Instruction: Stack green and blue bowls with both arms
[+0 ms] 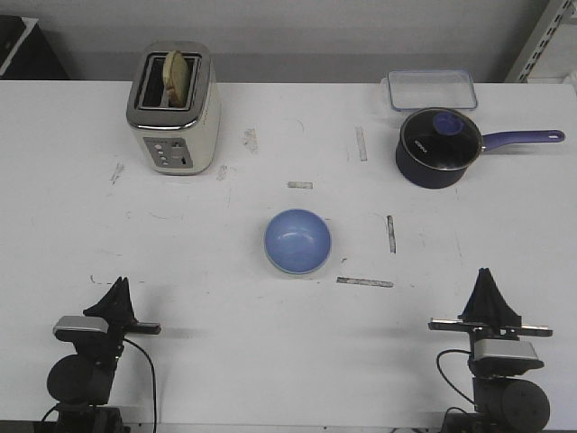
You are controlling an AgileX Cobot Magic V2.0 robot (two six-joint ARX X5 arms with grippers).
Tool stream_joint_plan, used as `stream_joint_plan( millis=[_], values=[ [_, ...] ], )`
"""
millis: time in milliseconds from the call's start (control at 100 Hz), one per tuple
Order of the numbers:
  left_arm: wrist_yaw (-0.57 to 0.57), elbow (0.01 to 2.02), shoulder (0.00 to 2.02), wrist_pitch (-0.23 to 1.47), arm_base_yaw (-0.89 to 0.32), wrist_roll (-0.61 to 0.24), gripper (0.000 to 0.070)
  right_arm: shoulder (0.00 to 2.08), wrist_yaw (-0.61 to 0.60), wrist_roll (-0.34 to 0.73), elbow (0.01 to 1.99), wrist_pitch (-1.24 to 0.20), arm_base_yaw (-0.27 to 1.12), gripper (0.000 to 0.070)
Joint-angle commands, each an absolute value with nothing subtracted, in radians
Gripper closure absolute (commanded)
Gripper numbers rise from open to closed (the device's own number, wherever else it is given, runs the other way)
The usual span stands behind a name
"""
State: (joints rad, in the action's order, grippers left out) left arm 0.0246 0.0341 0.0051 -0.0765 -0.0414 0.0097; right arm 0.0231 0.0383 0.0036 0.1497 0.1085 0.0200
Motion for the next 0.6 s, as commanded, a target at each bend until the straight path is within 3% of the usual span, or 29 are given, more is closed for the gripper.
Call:
stream_joint_plan(
  millis=[0, 130, 590],
  values=[
    [0.027, 0.012, 0.003, -0.091, -0.039, 0.014, 0.0699, 0.006, 0.016, 0.029, 0.123, 0.121, 0.020, 0.0700],
    [0.027, 0.012, 0.003, -0.091, -0.039, 0.014, 0.0699, 0.001, 0.015, 0.090, 0.062, 0.121, 0.020, 0.0700],
    [0.027, 0.012, 0.003, -0.091, -0.039, 0.014, 0.0699, 0.001, 0.026, 0.047, 0.012, 0.102, 0.020, 0.0699]
  ],
)
